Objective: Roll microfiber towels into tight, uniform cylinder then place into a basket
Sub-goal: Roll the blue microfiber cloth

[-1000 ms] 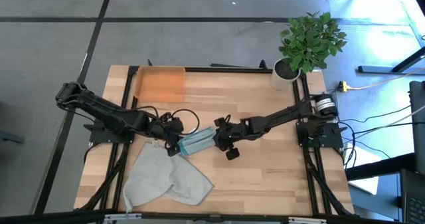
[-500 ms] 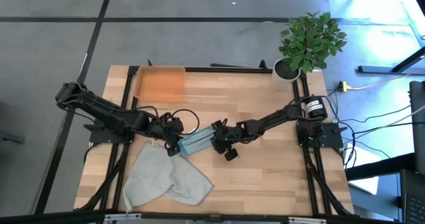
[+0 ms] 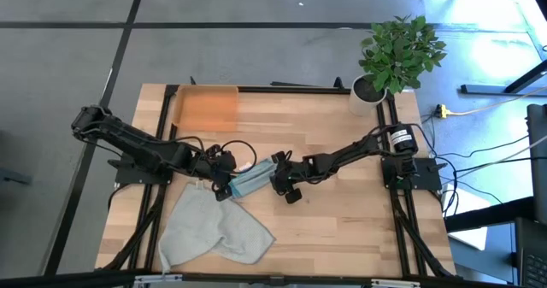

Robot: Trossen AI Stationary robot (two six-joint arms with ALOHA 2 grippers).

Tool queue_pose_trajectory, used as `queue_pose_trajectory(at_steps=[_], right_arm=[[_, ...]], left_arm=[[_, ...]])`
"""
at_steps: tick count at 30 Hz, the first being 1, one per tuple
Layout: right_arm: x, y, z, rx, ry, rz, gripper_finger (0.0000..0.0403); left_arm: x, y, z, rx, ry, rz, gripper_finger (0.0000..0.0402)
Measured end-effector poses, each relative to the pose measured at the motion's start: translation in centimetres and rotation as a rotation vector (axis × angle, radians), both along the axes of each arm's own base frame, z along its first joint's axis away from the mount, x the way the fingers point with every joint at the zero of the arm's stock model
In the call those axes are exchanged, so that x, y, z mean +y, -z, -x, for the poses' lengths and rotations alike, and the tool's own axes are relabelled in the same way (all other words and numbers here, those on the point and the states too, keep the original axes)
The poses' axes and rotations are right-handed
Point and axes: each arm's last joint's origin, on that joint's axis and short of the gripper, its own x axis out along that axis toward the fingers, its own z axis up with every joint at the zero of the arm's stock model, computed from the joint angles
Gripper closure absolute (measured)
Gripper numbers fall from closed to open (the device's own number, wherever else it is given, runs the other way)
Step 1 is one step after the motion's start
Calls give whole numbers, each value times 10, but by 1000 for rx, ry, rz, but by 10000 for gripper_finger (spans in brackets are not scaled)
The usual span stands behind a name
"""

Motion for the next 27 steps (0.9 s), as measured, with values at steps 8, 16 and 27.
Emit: queue_pose_trajectory(at_steps=[8, 16, 27], right_arm=[[-2, -6, -3, 63, -35, -60, 397], [-12, -30, -13, 263, -103, -267, 399], [-43, -74, -27, 330, -57, -674, 399]], left_arm=[[0, 0, 0, 0, 0, 0, 333], [0, 0, 0, 1, 0, -1, 333], [-4, 0, 1, 8, 56, -27, 333]])
